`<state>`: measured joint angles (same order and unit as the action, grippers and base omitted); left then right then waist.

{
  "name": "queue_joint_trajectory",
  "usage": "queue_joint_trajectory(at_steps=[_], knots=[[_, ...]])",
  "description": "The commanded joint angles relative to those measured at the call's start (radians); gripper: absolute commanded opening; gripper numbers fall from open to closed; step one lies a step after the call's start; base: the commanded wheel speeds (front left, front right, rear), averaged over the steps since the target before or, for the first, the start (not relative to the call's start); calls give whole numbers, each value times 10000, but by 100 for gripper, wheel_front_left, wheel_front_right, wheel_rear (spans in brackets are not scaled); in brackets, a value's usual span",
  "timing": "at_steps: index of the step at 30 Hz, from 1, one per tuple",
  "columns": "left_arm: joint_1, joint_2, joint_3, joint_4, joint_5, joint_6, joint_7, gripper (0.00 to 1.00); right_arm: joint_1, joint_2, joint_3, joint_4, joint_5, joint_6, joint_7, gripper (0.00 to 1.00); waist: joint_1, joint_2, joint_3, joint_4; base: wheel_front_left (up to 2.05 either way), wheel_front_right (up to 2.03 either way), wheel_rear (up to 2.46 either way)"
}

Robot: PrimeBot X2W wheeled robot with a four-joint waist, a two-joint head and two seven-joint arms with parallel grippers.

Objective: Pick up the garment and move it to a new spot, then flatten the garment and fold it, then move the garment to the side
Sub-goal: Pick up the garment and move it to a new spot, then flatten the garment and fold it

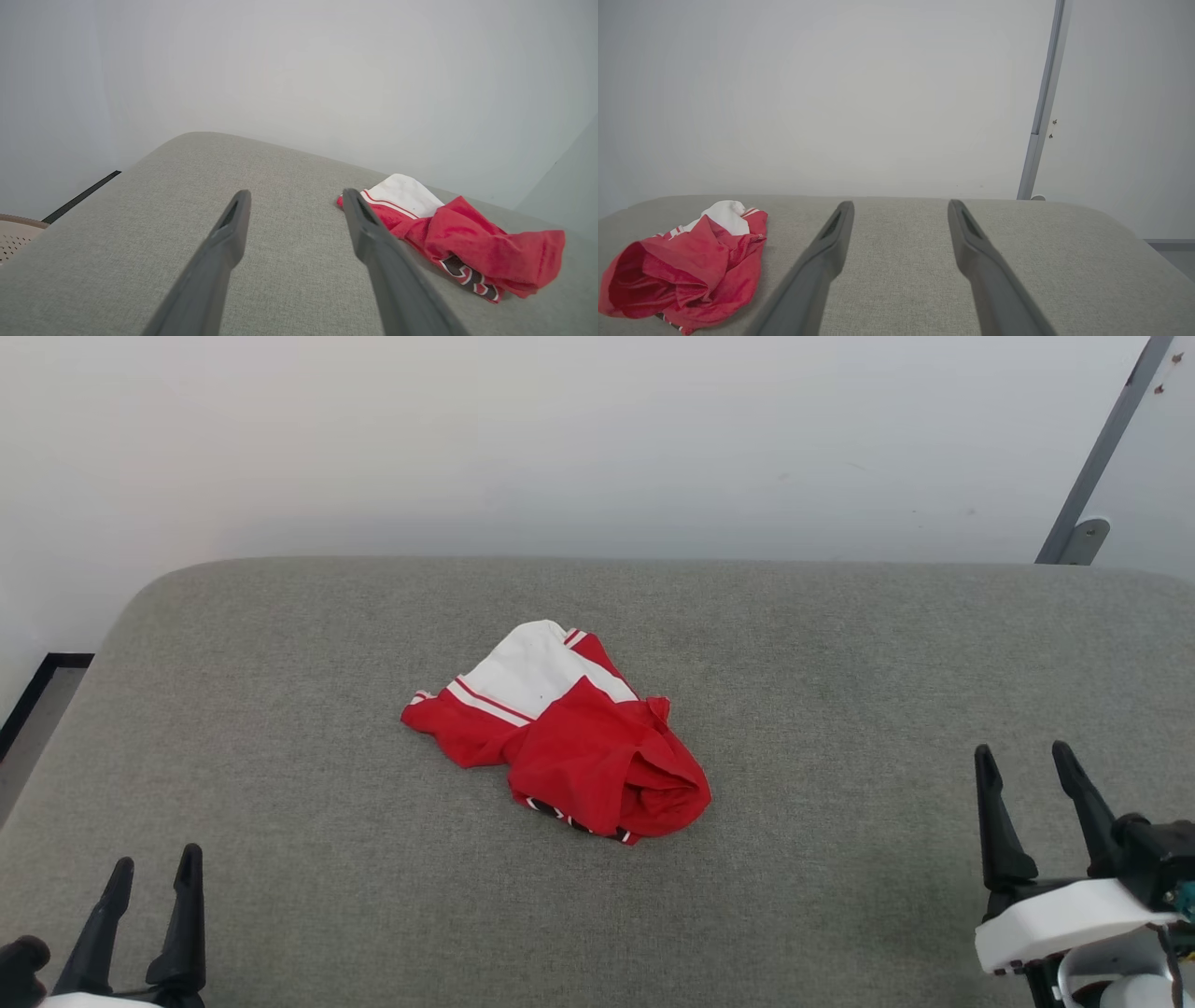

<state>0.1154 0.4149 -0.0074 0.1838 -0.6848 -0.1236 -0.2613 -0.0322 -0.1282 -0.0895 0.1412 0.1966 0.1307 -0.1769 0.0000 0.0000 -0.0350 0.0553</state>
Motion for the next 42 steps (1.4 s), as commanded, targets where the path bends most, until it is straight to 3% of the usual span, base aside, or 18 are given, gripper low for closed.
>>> queue_joint_trajectory(at_steps=[1, 13, 21, 28, 42], knots=[[98, -18, 45, -36, 70, -50, -51, 100, 75, 48, 13, 69, -30, 0, -77, 100, 0, 0, -3, 5, 0, 0, 0], [135, 32, -119, -222, 64, -64, -52, 100, 332, 243, 61, 240, -127, 0, -368, 100, 0, 0, 16, -92, 0, 0, 0], [-515, 523, -736, -116, -416, -66, 227, 100, 223, 299, 214, 304, -157, 0, -456, 100, 0, 0, 138, -216, 0, 0, 0], [-2103, 1381, -1834, 99, -1264, -67, 1665, 100, -102, 259, 593, 249, -163, 0, -414, 100, 0, 0, 523, -493, 0, 0, 0], [-6734, 2983, -4275, 1508, -2745, -68, 5980, 100, -1430, 317, 1557, 90, -216, 0, -378, 100, 0, 0, 2392, -1812, 0, 0, 0]])
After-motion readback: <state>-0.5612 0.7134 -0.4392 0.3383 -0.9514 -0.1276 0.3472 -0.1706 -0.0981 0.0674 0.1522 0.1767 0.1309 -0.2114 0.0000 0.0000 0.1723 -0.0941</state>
